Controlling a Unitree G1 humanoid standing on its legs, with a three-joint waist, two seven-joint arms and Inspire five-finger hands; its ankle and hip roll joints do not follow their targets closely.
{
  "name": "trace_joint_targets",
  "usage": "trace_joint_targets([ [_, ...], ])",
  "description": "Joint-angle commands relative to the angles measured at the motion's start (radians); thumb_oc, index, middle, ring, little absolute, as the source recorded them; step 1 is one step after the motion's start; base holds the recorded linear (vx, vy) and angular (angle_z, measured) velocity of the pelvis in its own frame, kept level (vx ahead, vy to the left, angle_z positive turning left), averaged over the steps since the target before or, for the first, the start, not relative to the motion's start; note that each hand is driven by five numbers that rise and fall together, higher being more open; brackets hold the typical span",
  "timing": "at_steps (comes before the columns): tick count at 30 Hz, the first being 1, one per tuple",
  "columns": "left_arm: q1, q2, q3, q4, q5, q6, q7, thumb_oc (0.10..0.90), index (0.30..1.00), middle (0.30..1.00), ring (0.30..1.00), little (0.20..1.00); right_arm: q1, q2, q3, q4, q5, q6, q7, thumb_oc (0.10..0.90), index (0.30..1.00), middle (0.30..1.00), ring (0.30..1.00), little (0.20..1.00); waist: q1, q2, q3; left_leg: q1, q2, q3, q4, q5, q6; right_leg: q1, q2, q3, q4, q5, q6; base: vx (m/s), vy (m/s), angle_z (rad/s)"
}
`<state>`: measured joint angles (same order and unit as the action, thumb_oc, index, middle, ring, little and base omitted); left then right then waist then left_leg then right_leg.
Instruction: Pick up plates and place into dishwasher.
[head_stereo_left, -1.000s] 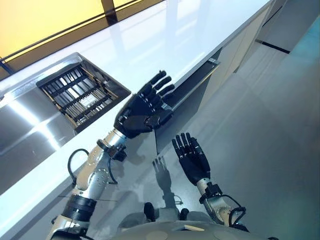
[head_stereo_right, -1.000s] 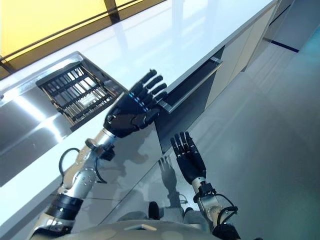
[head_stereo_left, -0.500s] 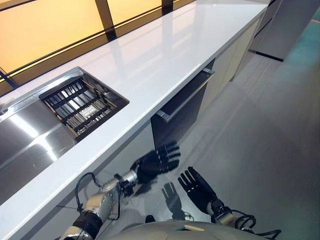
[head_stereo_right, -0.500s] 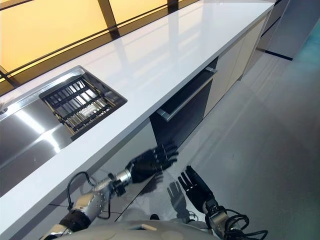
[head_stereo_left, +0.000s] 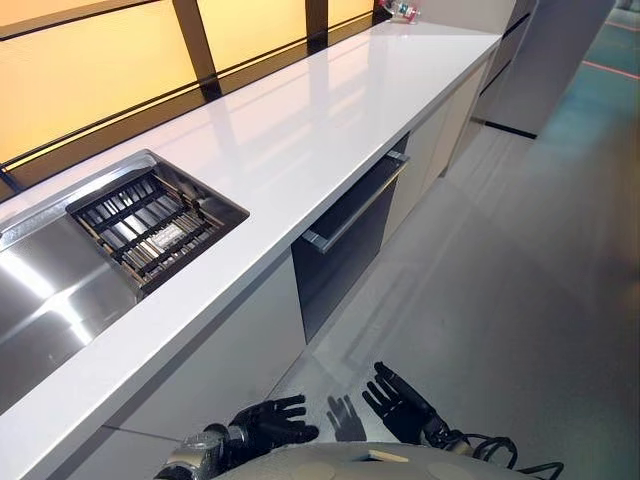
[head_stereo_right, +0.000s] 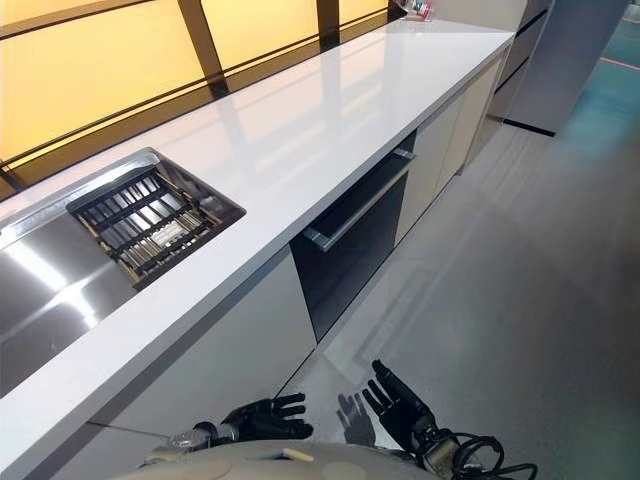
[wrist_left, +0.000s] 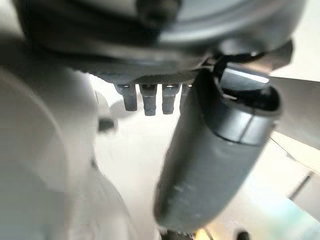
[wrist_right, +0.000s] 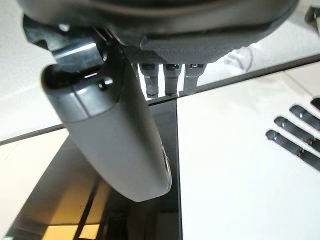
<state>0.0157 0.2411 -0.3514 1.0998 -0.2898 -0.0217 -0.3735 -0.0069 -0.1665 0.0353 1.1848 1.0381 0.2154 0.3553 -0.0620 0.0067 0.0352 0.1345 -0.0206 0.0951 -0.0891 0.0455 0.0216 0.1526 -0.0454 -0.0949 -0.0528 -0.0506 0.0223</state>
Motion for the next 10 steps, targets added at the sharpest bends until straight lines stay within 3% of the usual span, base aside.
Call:
trace_joint_targets([
  [1,-0.093,-0.046,0.032,0.099,0.118,-0.060,0.150,0.800,0.900,0.900,0.900,0.900,-0.031,0.021,0.009,0.057,-0.070,-0.001,0.001,0.800,0.900,0.900,0.900,0.900,0.001,0.016,0.037,0.004,0.005,-0.036,0.002,-0.051,-0.016,-0.036,-0.004,-0.012,-0.006,0.089,0.063,0.00,0.000,0.00],
  [5,-0.085,-0.055,0.042,0.165,0.188,-0.037,0.301,0.800,0.900,0.900,0.900,0.900,-0.027,0.019,0.014,0.081,-0.154,-0.019,-0.036,0.800,0.900,0.900,0.900,0.900,0.004,0.009,0.035,0.004,0.005,-0.038,0.002,-0.049,-0.018,-0.034,-0.005,-0.014,-0.006,0.086,0.062,0.00,0.000,0.00],
  [10,-0.074,-0.063,0.052,0.187,0.212,-0.003,0.338,0.800,0.900,0.900,0.900,0.900,-0.024,0.016,0.005,0.099,-0.181,-0.030,-0.055,0.800,0.900,0.900,0.900,0.900,0.006,0.005,0.040,0.004,0.005,-0.039,0.002,-0.049,-0.019,-0.035,-0.004,-0.014,-0.003,0.085,0.061,0.00,0.000,0.00],
])
